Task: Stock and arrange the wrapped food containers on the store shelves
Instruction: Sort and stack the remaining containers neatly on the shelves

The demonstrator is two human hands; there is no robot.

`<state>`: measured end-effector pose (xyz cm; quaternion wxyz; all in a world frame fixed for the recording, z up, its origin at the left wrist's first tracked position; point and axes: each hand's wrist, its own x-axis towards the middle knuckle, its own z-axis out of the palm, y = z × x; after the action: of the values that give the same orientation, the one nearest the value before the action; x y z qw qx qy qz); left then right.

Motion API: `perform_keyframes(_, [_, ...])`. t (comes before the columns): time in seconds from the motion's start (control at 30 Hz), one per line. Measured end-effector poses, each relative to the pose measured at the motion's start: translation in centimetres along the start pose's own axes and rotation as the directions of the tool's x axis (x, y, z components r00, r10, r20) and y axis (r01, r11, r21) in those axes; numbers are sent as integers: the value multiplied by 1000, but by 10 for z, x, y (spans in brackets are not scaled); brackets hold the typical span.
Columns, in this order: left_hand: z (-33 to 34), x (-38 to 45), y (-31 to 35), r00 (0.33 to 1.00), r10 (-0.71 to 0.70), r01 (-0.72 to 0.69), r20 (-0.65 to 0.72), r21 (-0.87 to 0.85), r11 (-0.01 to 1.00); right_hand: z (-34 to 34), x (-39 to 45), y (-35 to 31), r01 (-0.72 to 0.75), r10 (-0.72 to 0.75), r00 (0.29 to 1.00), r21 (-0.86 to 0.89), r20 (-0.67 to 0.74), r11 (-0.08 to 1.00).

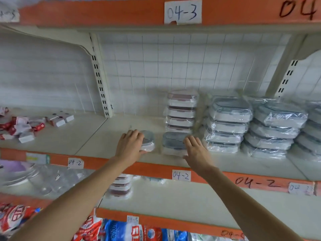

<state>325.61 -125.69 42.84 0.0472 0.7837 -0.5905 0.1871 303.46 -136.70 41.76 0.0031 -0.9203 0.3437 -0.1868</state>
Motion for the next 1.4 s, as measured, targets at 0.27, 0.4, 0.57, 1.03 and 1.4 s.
perform_keyframes(0.27, [15,46,-35,881,-120,305,457,-356,883,-3,32,16,105,-102,987,-19,122,994])
perform_keyframes(0.4, [8,59,-37,942,-184,309,281,-507,805,-27,48,23,174,-171,980,-21,100,985])
perform_keyframes(0.57, [-19,89,-16,995,-81,100,59,-624,775,-55,69,28,170,-168,985,39,-45,985])
perform_keyframes(1.03, [14,73,16,959,132,102,250,-740,665,-52,77,18,210,-176,919,-59,352,976])
perform_keyframes(1.4, [13,75,37,967,69,145,244,-755,640,-39,71,6,206,-126,961,-330,247,921])
